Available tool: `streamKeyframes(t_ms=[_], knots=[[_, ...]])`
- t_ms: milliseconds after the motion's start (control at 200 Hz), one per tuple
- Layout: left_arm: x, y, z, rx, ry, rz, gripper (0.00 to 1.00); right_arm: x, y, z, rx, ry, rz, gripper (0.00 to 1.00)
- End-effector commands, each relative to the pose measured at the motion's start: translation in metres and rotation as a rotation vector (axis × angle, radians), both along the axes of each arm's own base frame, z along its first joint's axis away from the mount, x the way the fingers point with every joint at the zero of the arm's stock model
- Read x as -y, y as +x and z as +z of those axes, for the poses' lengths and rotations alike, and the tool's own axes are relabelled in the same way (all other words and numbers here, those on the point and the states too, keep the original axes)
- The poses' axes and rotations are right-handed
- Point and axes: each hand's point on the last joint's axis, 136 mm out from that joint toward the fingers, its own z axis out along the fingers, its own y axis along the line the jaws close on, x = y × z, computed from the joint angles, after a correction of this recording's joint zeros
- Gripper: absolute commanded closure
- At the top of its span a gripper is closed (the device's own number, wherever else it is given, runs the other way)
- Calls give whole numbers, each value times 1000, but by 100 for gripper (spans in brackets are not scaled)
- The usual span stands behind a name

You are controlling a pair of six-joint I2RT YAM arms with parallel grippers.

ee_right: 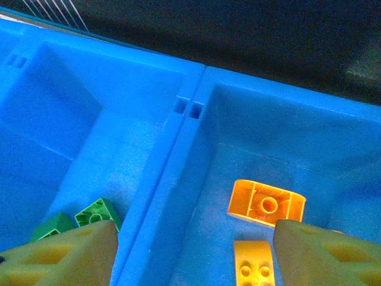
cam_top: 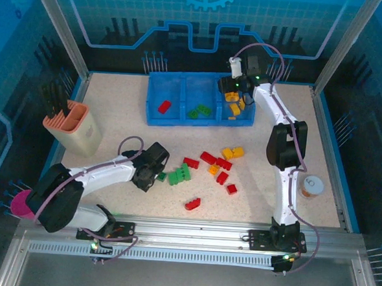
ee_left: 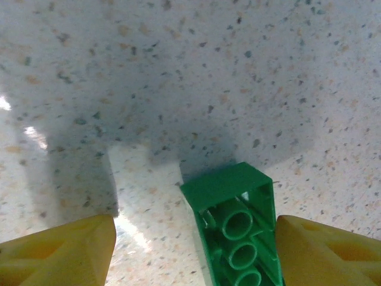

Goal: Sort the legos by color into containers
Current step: Pick up the lego from the middle-left of the table.

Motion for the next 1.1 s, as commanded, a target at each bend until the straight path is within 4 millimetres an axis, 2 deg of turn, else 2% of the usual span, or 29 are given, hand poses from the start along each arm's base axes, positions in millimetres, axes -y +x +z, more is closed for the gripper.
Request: streamKeyframes(t_ms=[0, 145, 330, 570, 736, 886, 996, 1091], knots=[[0, 2, -9, 10, 9, 24, 28, -14, -10, 45, 61, 48, 38, 29], [7, 6, -16, -1, -2, 16, 29, -13, -18, 44, 49, 31, 44, 29], [14, 5, -30, -44, -17, -5, 35, -8, -27, 46, 49, 14, 40, 30], [28, 11, -40, -58, -51, -35, 57, -3, -38, 43, 36, -6, 31, 30], [38, 18, -42, -58, -72, -57, 70, 0, -48, 55, 48, -2, 30, 31], [46, 35, -20, -27, -61, -127, 78, 3, -66, 70, 63, 3, 32, 31], [54, 61, 18, 32, -39, -221, 81, 7, -88, 78, 61, 10, 25, 31], [63, 91, 58, 136, -5, -312, 83, 12, -110, 74, 44, 10, 12, 30]])
